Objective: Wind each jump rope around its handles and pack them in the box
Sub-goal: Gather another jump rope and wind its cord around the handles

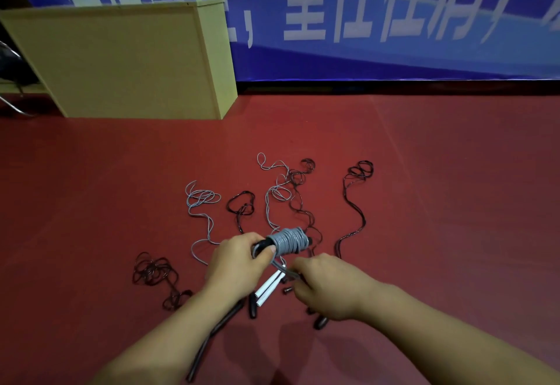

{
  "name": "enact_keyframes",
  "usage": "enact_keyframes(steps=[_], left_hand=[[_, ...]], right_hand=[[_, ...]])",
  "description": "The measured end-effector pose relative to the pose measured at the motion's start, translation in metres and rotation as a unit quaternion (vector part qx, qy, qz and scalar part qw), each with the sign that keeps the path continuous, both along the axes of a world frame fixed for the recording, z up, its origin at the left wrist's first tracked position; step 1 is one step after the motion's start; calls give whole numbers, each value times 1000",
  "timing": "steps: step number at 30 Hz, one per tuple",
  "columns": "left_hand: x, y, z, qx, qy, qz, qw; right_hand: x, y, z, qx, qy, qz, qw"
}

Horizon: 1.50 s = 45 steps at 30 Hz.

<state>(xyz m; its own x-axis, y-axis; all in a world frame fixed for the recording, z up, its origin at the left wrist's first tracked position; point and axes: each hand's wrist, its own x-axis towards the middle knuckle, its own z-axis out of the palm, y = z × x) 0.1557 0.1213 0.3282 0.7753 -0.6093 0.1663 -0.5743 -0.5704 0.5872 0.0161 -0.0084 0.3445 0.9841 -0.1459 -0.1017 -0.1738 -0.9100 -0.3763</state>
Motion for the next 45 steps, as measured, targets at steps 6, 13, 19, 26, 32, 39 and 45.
enact_keyframes(steps=[6,13,19,26,32,39,45], left_hand=[[2,-2,-1,43,-20,-18,999],[-7,-4,-1,163,-75,-193,965],[-7,3,6,56,144,-296,943],[-5,8,18,-142,356,-212,899],[-11,3,28,-294,489,10,821],[-40,-2,29,-186,496,-44,847],[-51,-14,26,-216,526,-38,821]], right_hand=[[-3,-2,5,-21,-13,-15,1000],[-4,-7,4,-10,-33,-19,999],[-2,-21,6,114,-77,-39,990],[5,-19,11,315,-124,-130,932],[11,-23,10,343,-197,-245,885],[9,-24,10,247,-258,-328,875],[8,6,12,253,-223,-251,907]])
